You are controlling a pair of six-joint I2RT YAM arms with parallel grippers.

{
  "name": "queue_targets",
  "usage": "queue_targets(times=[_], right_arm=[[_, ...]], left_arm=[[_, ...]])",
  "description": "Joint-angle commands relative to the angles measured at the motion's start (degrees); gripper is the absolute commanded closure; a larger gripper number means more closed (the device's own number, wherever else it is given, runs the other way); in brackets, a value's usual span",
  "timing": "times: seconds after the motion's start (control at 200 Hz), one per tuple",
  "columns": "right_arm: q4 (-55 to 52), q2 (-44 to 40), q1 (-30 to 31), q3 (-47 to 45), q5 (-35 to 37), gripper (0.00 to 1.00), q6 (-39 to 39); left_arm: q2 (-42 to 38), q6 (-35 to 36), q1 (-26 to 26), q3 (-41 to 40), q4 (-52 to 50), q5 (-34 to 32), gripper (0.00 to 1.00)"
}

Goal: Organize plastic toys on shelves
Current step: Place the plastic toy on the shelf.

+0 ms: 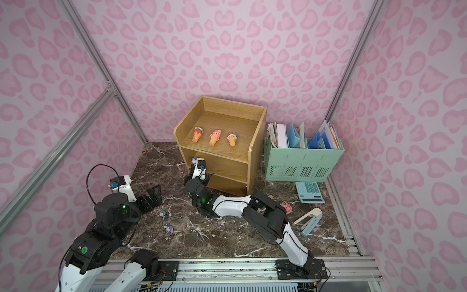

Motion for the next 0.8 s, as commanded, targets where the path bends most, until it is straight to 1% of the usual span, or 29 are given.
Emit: queue_targets(times=[0.0, 0.155, 0.3, 0.54, 0.675, 0.795], right_arm=[[-3.8, 1.5, -0.3, 2.6, 5.8, 0.85, 0.8], [-7.4, 4.2, 0.2, 6.9, 10.9, 0.85, 1.5], [-10.4, 6.0, 0.2, 10.4, 13.8, 0.85, 1.7], [-19.0, 8.6, -0.8, 14.3, 16.1, 0.84, 6.8], [-20.2, 9.3, -0.8, 15.1, 15.9, 0.79, 7.8], [-20.6, 9.9, -0.8, 15.7, 16.2, 0.7, 7.6]], left_arm=[[-0.8, 1.9, 0.1, 0.1, -0.7, -1.0, 0.02], [-1.5, 2.5, 0.1, -0.1, -1.2, -0.9, 0.02], [-2.0, 2.6, 0.1, -0.5, -1.3, -0.8, 0.02], [-2.4, 2.5, 0.1, -0.5, -1.6, -0.7, 0.02], [-2.5, 2.4, 0.0, -0.4, -1.7, -0.8, 0.02], [-2.5, 2.2, 0.1, -0.3, -1.9, -0.7, 0.02]])
